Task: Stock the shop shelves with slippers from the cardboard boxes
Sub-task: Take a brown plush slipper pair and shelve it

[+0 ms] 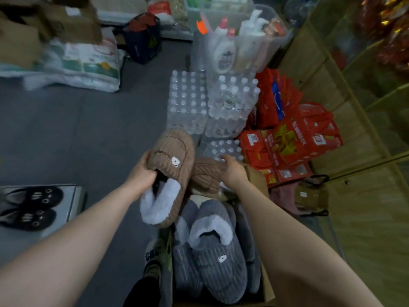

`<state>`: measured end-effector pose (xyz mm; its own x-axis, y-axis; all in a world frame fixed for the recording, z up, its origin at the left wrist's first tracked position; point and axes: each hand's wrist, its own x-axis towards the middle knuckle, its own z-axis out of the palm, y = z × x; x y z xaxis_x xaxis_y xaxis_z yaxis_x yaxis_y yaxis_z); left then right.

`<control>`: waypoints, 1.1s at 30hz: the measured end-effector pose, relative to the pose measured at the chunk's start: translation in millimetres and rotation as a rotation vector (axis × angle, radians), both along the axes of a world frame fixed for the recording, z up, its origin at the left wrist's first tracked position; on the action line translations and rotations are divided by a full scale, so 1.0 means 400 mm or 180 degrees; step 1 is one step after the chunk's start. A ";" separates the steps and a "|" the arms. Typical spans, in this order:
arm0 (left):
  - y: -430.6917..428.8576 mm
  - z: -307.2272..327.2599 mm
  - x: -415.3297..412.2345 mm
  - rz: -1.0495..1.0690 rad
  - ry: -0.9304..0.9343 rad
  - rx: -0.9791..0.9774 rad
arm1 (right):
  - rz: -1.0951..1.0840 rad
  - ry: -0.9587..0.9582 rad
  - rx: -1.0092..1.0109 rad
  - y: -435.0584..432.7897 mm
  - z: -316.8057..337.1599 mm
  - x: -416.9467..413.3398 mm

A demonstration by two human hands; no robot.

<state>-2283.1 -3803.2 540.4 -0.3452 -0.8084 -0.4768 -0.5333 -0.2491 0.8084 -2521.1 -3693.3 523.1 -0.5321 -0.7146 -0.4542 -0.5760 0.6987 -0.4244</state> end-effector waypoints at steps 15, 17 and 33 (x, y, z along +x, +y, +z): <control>0.032 -0.053 0.011 0.0414 0.0292 0.0180 | 0.0876 0.0788 0.0146 -0.072 -0.104 0.026; 0.050 -0.027 -0.001 0.0419 0.0358 0.0132 | 0.0493 0.0504 -0.0071 -0.042 -0.049 -0.001; 0.197 0.166 -0.081 0.0371 0.1261 0.0060 | -0.2049 0.0193 -0.1518 0.249 0.351 -0.129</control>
<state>-2315.5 -3724.2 606.9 -0.4118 -0.8453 -0.3404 -0.1489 -0.3061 0.9403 -2572.7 -3593.7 663.5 -0.9197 -0.3688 -0.1345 -0.1533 0.6529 -0.7418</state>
